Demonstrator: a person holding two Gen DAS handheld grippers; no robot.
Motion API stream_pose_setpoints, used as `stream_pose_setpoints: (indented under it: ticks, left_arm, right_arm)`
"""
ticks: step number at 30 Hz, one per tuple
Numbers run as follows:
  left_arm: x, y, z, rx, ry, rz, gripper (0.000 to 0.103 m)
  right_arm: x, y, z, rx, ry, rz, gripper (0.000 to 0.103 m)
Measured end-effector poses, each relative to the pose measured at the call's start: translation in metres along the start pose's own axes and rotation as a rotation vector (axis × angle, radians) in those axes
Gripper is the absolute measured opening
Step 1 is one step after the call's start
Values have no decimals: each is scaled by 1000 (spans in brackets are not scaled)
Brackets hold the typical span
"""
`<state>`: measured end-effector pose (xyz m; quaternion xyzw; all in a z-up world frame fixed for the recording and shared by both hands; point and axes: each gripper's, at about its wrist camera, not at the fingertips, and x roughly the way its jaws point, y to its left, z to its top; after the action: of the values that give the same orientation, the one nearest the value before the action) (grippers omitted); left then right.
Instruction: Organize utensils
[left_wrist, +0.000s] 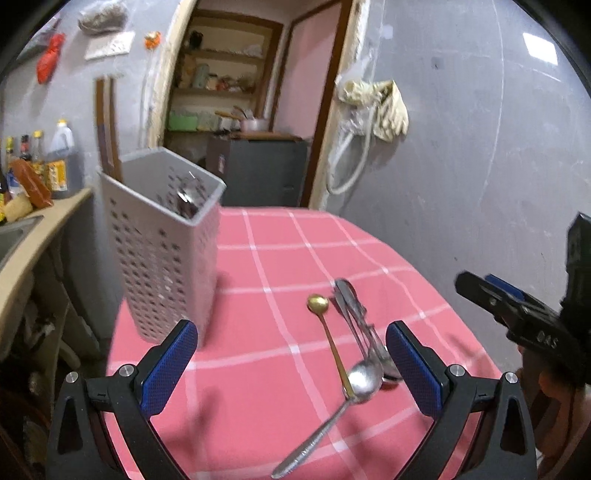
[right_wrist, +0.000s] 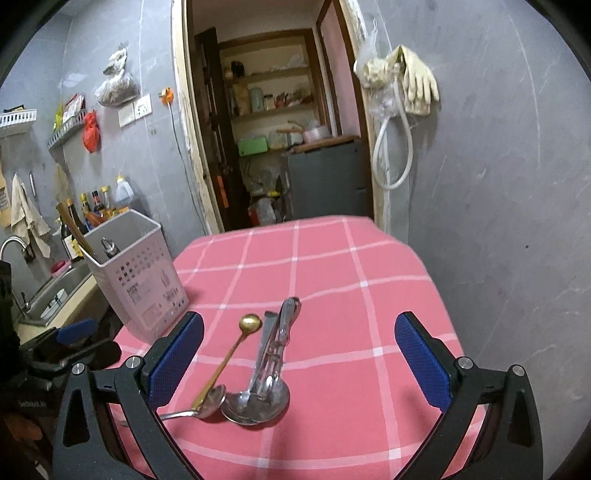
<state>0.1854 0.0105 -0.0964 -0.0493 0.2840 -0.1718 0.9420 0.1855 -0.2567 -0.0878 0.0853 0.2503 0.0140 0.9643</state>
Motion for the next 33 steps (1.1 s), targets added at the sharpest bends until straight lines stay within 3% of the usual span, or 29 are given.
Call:
stream_pose_setpoints:
  ticks: [5,7,9,13,20,33]
  left_arm:
    - [13,-4,-5,30,60,-69,100]
    - [20,-7,-7,41,92,-98,93]
    - [28,-10,-8,51,130,-125,84]
    - [41,-17,-12,76,195,-188,67]
    - [53,-32,-18,130,274,-250,53]
    - [79,-41,-26,160,406,-255,51]
  right_arm:
    - [28,-9,-6,13,96,28,101]
    - [40,-13,-10,35,139,49,93]
    - [51,-15,-14,48,180,61,76]
    - [72,-18,-21,67,251,100,64]
    - [100,-5,-27,49,358,185,45]
    - [146,16,-27,-12,495,242,34]
